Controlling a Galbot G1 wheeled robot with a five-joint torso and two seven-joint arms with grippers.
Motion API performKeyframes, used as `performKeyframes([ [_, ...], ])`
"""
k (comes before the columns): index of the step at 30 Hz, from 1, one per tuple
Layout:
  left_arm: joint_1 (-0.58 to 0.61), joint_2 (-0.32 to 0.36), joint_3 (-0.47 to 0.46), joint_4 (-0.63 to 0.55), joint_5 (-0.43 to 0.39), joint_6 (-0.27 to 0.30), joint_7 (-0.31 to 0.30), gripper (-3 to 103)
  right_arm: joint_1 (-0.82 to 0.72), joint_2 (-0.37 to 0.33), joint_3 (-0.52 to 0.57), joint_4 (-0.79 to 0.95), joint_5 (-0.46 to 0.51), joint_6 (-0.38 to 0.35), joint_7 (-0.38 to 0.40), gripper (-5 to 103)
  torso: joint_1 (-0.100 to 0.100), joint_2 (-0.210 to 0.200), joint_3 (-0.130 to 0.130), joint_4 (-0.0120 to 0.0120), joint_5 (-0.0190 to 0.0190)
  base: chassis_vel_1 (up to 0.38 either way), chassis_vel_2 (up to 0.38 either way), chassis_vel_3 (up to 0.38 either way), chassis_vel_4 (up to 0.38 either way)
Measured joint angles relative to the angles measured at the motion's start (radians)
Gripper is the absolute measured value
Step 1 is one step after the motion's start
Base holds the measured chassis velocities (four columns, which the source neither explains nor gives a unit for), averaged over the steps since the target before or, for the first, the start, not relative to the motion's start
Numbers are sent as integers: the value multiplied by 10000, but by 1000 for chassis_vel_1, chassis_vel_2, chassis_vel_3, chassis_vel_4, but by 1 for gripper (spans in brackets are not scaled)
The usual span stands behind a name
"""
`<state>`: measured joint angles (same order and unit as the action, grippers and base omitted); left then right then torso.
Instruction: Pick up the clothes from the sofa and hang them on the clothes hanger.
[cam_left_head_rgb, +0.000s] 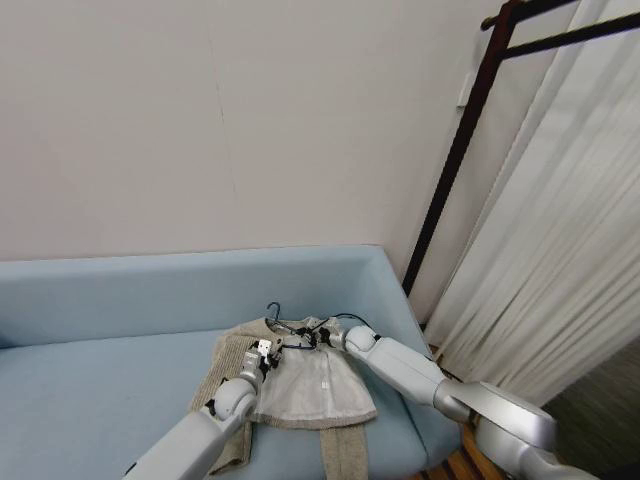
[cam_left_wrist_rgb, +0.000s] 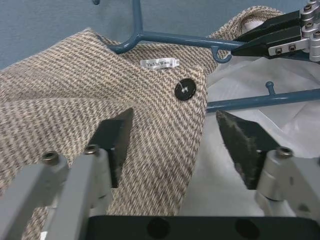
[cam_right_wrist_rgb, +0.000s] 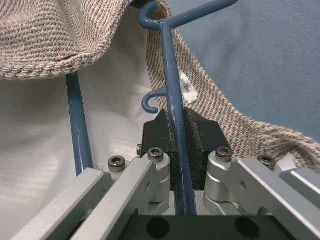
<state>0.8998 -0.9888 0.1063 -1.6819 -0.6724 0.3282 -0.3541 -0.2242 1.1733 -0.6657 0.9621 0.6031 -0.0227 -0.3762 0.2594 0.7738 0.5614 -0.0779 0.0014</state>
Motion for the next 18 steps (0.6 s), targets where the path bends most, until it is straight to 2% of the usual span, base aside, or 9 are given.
performKeyframes([
  [2,223,63,-171,-201,11,3,-46,61,0,-21,12,18,38,-23,1,6,0,0,-1,-1,-1,0,0,0,0],
  [6,1565,362,-1069,-1129,218,276,-340,84,-6,-58,15,41,135,-62,-8,6,0,0,-1,-1,0,0,0,0,0],
  [7,1565,362,-1069,-1129,218,276,-340,84,-6,-58,15,41,135,-62,-8,6,0,0,-1,-1,0,0,0,0,0],
  [8,2153,370,-1414,-1467,118,312,-559,89,-10,-58,15,35,142,-65,-18,6,0,0,-1,1,1,0,0,0,0],
  [9,2552,323,-1642,-1711,-60,336,-757,89,-12,-59,15,20,145,-66,-29,6,-1,0,0,7,1,0,0,0,0],
  [11,3460,9,-2124,-2325,-522,312,-1522,97,-16,-62,15,-9,155,-69,-49,6,-1,0,-1,5,1,0,0,0,0],
  [12,3460,9,-2124,-2325,-522,312,-1522,97,-16,-62,15,-9,155,-69,-49,6,-1,0,-1,5,1,0,0,0,0],
  [15,4473,-709,-2880,-3050,-680,49,-2371,100,-55,-84,30,0,173,-69,-60,6,-1,0,-2,-6,4,0,0,0,0],
  [18,4963,-1138,-3293,-3336,-717,-31,-2673,100,-73,-95,69,21,179,-69,-58,6,-1,1,-2,-3,2,0,0,0,0],
])
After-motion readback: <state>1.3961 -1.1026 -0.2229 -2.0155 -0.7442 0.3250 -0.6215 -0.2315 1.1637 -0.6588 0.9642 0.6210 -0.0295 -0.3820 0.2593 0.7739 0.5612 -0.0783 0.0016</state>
